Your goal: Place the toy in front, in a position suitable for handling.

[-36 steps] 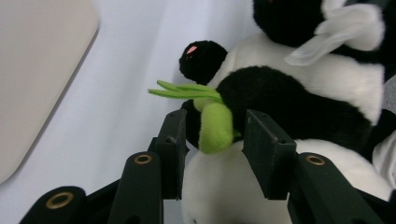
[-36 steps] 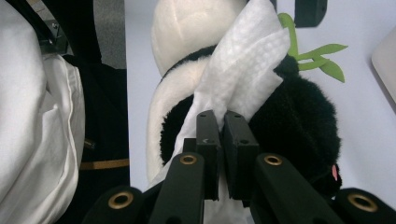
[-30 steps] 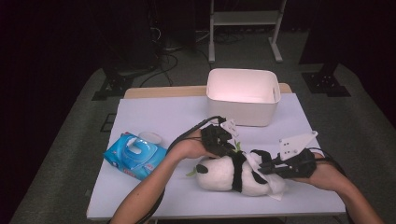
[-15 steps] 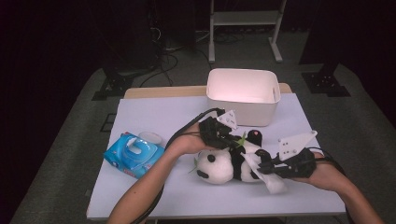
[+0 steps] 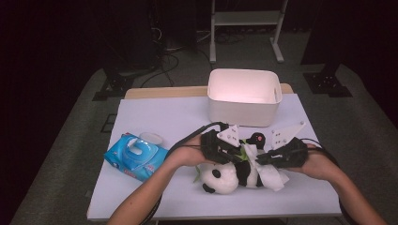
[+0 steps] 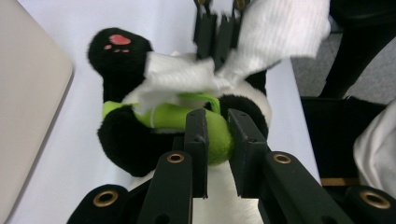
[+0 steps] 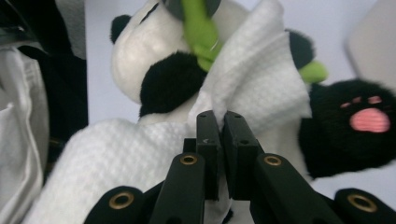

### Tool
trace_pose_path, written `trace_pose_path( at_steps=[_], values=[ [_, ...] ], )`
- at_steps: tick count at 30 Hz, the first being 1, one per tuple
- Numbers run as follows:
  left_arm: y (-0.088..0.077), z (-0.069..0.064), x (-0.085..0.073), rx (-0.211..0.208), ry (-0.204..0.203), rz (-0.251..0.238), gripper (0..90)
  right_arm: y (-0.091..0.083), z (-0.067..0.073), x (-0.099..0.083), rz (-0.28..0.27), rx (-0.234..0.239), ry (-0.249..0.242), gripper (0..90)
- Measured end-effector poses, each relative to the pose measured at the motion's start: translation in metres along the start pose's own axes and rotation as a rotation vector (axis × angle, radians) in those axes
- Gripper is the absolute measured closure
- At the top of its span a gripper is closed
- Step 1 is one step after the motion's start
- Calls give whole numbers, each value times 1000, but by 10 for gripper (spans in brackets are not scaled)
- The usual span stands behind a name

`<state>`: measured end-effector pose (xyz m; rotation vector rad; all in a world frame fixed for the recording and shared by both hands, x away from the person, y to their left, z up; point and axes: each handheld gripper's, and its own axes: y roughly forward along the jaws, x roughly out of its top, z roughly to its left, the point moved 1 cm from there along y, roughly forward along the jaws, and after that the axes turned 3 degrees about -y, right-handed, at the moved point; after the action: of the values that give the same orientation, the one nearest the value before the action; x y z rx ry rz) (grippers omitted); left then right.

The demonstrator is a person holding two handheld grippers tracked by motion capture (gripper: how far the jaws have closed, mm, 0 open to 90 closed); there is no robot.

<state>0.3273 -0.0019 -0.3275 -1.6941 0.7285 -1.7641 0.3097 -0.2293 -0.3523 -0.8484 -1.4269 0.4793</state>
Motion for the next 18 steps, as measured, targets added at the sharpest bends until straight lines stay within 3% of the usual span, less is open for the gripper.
trace_pose_path(
  at_steps=[5,10,13,18],
  values=[
    [0,-7,1,-32,7,-8,781,5,11,-7,-22,55,14,850],
    [2,-12,4,-34,23,-2,779,6,14,-3,-69,49,0,850],
    [2,-11,1,-39,16,-3,778,11,13,-7,-49,46,-2,851],
    [5,-9,-6,-38,5,-7,771,6,10,-23,-55,43,40,851]
  ],
)
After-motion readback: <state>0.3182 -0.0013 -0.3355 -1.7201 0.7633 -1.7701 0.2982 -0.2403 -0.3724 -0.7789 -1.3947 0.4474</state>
